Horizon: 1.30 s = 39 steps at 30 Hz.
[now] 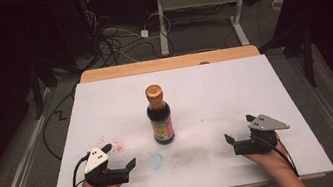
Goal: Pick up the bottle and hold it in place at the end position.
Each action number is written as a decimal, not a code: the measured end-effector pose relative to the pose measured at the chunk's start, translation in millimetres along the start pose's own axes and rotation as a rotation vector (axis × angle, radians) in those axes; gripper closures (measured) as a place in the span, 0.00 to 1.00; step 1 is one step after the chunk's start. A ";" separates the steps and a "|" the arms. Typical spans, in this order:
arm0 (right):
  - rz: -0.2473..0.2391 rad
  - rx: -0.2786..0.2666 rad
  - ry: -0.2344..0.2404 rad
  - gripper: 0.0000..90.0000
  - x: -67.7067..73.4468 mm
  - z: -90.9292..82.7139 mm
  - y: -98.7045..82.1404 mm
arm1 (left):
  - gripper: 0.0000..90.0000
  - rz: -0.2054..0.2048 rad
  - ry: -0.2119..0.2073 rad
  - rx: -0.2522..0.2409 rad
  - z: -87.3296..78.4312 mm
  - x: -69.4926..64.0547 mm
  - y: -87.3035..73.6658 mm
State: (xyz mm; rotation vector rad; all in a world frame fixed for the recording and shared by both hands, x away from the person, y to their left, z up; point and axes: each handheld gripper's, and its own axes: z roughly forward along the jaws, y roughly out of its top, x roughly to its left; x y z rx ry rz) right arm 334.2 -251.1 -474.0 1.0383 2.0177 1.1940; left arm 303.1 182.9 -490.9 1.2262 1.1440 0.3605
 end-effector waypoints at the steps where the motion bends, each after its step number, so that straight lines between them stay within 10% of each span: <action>1: -0.003 -0.001 0.000 0.00 0.1 -1.0 0.1 | 0.00 -0.004 -0.006 -0.006 -0.3 -0.7 1.1; 39: -0.029 0.019 0.011 0.00 2.2 0.6 -4.7 | 0.00 0.022 -0.070 0.049 11.4 -15.9 -2.2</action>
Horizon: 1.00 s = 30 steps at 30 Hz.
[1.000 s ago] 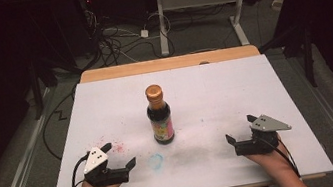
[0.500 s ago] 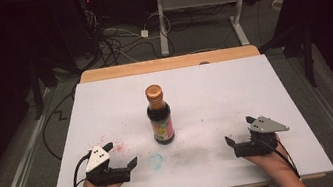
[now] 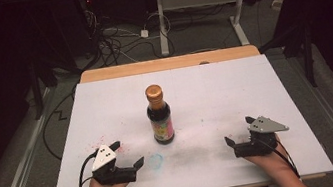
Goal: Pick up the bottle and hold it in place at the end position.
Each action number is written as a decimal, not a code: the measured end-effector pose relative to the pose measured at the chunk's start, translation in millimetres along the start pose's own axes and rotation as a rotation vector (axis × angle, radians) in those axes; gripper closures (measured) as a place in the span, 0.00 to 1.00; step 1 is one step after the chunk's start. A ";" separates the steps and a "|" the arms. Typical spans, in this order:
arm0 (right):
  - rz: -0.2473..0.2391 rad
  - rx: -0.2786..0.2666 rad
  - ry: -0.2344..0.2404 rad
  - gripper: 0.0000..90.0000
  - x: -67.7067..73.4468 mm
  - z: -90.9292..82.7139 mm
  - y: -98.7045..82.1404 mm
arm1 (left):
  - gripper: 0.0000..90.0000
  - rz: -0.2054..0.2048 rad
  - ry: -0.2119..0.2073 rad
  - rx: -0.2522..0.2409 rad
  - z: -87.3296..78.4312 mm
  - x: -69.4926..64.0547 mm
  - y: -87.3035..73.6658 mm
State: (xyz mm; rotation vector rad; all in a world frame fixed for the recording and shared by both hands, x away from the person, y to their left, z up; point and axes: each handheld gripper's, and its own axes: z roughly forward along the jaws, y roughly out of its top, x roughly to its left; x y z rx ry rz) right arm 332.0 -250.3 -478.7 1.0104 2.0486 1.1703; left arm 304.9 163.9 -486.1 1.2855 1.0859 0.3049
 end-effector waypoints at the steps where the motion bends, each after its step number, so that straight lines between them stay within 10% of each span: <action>1: 0.000 0.000 0.000 0.00 0.0 0.0 0.0 | 0.00 0.000 0.000 0.000 0.0 0.0 0.0; 4: 0.002 -0.002 -0.001 0.00 0.4 -0.3 0.0 | 0.00 0.044 -0.020 0.059 -1.7 0.9 4.9; 5: -0.002 0.001 0.001 0.00 1.0 -0.5 0.0 | 0.00 -0.074 -0.047 -0.032 6.5 -10.7 7.6; 30: 0.009 -0.003 0.008 0.00 0.6 -2.0 -0.8 | 0.00 -0.007 -0.096 -0.020 60.0 -39.3 26.5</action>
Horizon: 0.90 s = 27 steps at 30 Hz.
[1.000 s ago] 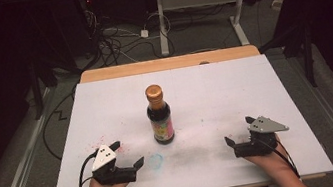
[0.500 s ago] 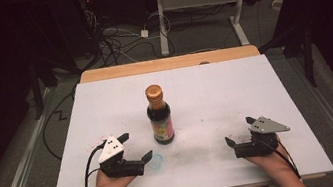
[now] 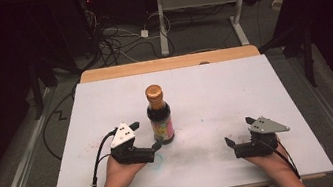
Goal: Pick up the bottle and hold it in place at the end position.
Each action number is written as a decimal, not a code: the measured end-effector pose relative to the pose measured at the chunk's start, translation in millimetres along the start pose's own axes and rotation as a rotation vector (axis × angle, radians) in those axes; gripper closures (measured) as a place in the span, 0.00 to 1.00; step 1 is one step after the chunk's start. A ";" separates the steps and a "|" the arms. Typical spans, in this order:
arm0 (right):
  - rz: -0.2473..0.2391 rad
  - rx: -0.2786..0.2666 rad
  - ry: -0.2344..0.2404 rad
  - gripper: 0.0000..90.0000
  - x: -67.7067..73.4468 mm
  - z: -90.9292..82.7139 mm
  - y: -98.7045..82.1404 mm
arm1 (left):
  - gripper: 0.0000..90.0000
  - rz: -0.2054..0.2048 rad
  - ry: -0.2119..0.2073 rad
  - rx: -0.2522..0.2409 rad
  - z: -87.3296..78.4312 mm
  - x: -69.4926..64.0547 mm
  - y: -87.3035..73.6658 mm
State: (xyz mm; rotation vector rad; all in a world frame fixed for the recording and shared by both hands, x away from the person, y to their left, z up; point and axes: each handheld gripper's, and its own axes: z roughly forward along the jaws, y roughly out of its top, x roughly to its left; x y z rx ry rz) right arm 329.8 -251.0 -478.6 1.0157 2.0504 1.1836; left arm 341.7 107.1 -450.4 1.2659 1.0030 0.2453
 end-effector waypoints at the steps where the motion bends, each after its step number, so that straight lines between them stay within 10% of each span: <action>1: 0.000 0.000 0.000 0.00 0.0 0.0 0.0 | 0.00 0.000 0.000 0.000 0.0 0.0 0.0; 7: 0.002 -0.008 0.000 0.00 -0.9 -1.7 0.4 | 0.03 -0.011 -0.005 0.005 17.3 -3.1 4.7; 8: 0.005 -0.009 0.000 0.00 -1.2 -1.9 0.5 | 0.05 -0.095 -0.014 -0.068 26.6 -10.9 6.2; 9: 0.005 -0.009 0.000 0.00 -1.2 -1.9 0.5 | 0.06 -0.095 -0.014 -0.068 26.6 -10.9 6.2; 16: 0.014 -0.010 0.001 0.00 -3.1 -3.0 0.1 | 0.11 0.128 0.000 0.110 27.7 -2.8 17.6; 18: 0.015 -0.011 0.000 0.00 -3.3 -2.9 0.1 | 0.12 0.130 0.005 0.114 29.2 -3.5 17.7; 25: 0.018 -0.010 -0.002 0.00 -4.9 -3.5 -0.3 | 0.25 0.084 0.025 0.084 38.3 -8.2 15.0; 27: 0.017 -0.012 -0.003 0.00 -5.4 -3.9 -0.2 | 0.30 0.013 0.012 0.011 43.6 -13.7 14.0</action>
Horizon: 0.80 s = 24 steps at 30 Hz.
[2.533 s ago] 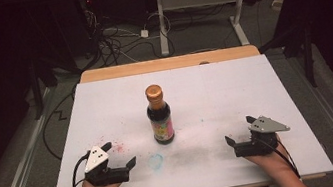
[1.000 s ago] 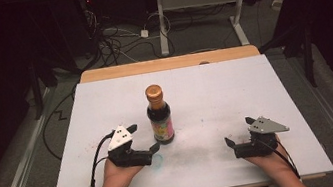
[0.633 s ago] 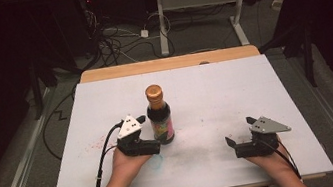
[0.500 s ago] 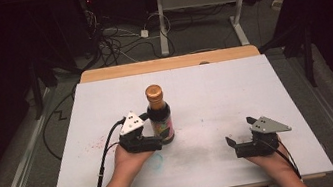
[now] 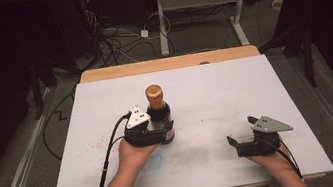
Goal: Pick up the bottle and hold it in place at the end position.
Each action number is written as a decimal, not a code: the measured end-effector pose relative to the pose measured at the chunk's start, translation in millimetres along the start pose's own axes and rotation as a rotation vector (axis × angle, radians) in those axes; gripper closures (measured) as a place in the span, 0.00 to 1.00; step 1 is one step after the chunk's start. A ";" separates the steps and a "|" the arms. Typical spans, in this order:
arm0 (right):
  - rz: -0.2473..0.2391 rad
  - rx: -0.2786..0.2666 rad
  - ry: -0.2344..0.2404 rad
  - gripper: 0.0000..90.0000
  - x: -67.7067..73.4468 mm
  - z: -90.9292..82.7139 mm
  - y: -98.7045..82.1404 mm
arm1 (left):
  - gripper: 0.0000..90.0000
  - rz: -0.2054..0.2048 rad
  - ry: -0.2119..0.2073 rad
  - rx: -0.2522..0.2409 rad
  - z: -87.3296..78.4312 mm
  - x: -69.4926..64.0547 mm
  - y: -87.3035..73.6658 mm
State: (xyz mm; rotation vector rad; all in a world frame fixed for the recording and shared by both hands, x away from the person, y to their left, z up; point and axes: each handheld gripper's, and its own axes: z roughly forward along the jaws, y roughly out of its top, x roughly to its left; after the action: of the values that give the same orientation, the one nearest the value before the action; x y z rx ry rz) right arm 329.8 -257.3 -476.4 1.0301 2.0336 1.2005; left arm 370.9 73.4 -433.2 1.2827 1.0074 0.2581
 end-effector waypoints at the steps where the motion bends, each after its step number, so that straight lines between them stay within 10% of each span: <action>1: 0.002 -0.001 0.000 0.00 -0.2 -0.3 0.0 | 0.30 -0.001 -0.002 0.001 -0.3 0.6 0.5; 14: 0.005 -0.009 -0.006 0.00 -2.6 -2.5 0.6 | 0.32 0.001 -0.014 0.000 1.5 2.1 2.7; 15: 0.007 -0.012 -0.007 0.01 -2.9 -3.1 0.6 | 0.32 0.097 -0.005 0.083 -3.5 9.3 4.3; 16: 0.008 -0.014 -0.008 0.01 -3.0 -3.7 0.7 | 0.32 -0.003 -0.016 -0.001 3.4 2.2 3.6; 24: 0.013 -0.022 -0.013 0.01 -4.9 -6.3 0.7 | 0.32 -0.001 -0.046 0.017 16.7 -1.0 4.1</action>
State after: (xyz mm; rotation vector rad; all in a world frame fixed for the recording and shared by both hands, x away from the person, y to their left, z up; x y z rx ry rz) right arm 327.9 -264.1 -472.6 1.0393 2.0022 1.2167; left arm 384.1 62.8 -430.0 1.2984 0.9725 0.2186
